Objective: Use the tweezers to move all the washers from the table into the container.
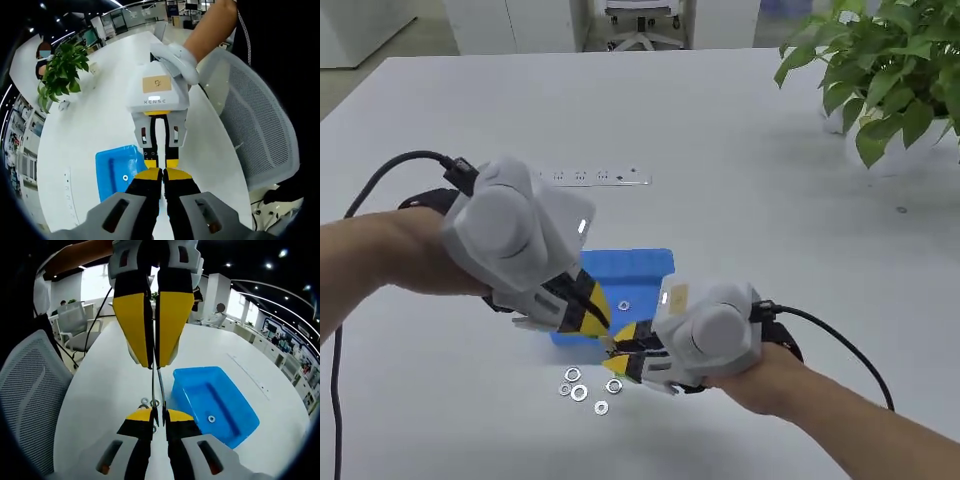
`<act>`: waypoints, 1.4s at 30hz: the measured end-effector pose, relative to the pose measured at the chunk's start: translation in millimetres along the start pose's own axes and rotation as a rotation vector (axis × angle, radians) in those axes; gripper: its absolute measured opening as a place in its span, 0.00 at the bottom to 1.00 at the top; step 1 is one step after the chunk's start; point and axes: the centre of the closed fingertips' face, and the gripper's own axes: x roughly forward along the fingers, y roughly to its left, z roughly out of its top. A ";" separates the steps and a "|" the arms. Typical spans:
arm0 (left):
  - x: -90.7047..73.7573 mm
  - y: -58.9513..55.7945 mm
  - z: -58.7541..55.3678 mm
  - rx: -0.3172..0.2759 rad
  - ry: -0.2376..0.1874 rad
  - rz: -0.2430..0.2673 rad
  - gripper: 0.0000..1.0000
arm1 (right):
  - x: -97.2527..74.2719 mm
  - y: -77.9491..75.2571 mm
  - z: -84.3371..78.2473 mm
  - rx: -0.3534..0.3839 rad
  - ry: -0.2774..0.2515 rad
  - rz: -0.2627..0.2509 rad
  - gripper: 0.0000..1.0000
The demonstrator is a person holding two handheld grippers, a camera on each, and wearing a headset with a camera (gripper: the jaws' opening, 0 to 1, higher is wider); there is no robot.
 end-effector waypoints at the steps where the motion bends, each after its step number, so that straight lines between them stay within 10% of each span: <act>1: 1.3 -1.5 -0.2 0.000 0.000 -0.002 0.05 | 0.7 1.2 -1.2 0.001 0.005 0.003 0.11; 42: 25.8 -14.1 -14.0 -0.039 0.013 -0.052 0.05 | 17.9 19.7 -24.6 0.053 0.050 0.060 0.12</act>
